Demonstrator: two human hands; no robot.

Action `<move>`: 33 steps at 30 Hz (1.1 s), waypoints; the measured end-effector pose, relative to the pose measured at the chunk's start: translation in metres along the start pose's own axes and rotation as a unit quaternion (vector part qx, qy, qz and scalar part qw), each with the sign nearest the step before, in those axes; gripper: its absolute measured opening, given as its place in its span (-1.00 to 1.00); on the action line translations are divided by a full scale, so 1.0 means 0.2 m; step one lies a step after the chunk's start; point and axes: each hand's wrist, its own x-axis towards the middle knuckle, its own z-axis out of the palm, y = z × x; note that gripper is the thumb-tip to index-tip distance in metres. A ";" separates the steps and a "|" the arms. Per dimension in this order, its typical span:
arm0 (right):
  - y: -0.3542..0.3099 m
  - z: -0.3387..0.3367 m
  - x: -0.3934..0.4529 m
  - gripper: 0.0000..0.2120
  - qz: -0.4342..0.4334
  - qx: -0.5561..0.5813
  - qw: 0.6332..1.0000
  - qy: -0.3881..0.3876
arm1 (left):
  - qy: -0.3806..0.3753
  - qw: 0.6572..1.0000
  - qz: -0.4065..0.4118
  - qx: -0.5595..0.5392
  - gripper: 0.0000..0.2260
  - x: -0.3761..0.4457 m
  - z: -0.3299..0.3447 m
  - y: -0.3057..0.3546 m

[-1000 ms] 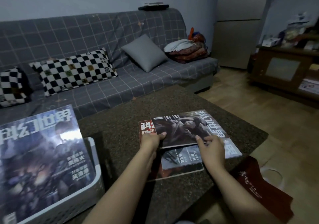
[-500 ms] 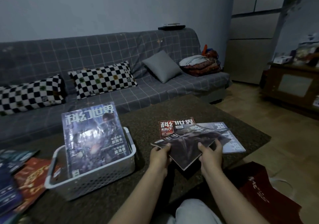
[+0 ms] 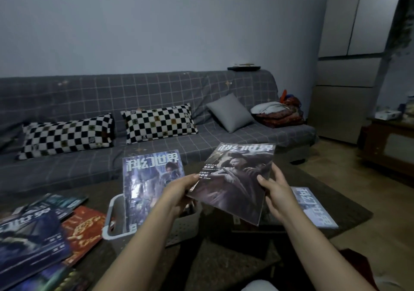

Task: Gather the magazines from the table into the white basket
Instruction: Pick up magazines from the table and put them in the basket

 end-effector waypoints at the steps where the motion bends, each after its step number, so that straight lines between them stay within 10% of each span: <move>1: 0.01 0.04 0.02 -0.47 0.007 -0.009 1.000 -0.020 | 0.000 1.000 0.013 0.027 -0.87 -0.01 -0.06 0.02; 16: 0.36 0.72 0.22 -0.38 -0.031 -0.267 0.950 -0.161 | 0.278 0.888 0.266 0.250 -0.76 -0.01 -0.68 0.11; 33: 0.69 0.74 0.20 -0.51 -0.068 -0.499 0.861 -0.078 | 0.351 0.815 0.194 0.418 -0.66 0.10 -0.84 -0.05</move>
